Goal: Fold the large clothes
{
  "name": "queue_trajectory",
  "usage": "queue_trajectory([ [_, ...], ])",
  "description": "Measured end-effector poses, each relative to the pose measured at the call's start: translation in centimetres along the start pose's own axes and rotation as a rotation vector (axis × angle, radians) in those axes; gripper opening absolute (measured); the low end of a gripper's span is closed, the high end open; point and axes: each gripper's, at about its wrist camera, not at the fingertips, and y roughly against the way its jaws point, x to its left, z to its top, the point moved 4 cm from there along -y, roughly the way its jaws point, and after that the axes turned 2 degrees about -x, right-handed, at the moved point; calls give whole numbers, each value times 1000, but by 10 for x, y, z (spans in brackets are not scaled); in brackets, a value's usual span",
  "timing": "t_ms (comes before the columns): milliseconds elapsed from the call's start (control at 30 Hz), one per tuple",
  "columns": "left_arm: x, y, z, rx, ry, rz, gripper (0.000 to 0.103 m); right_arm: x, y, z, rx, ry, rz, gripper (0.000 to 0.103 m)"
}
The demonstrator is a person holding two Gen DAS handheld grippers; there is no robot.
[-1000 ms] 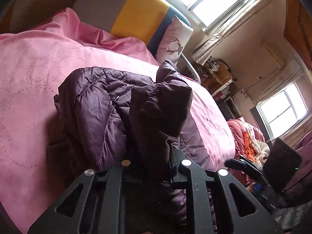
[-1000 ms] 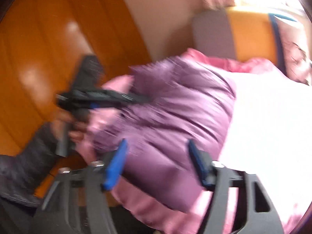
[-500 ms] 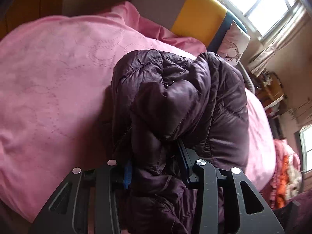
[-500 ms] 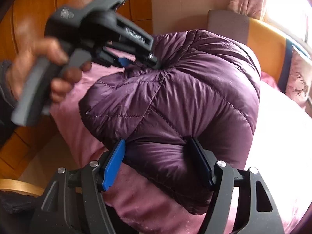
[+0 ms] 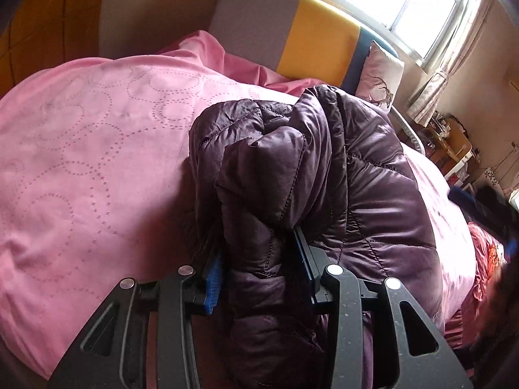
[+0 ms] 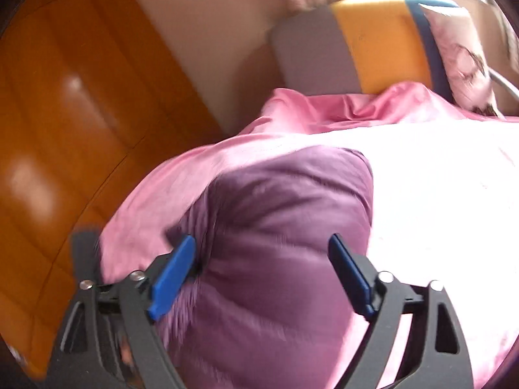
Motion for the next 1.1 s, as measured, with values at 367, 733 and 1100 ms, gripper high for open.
queue_trajectory([
  [367, 17, -19, -20, 9, -20, -30, 40, 6, -115, -21, 168, 147, -233, 92],
  [733, 27, -22, -27, -11, 22, -91, 43, -38, -64, -21, 100, -70, 20, 101],
  [1100, 41, -21, -34, -37, 127, -211, 44, -94, -97, -76, 244, -398, 340, 101],
])
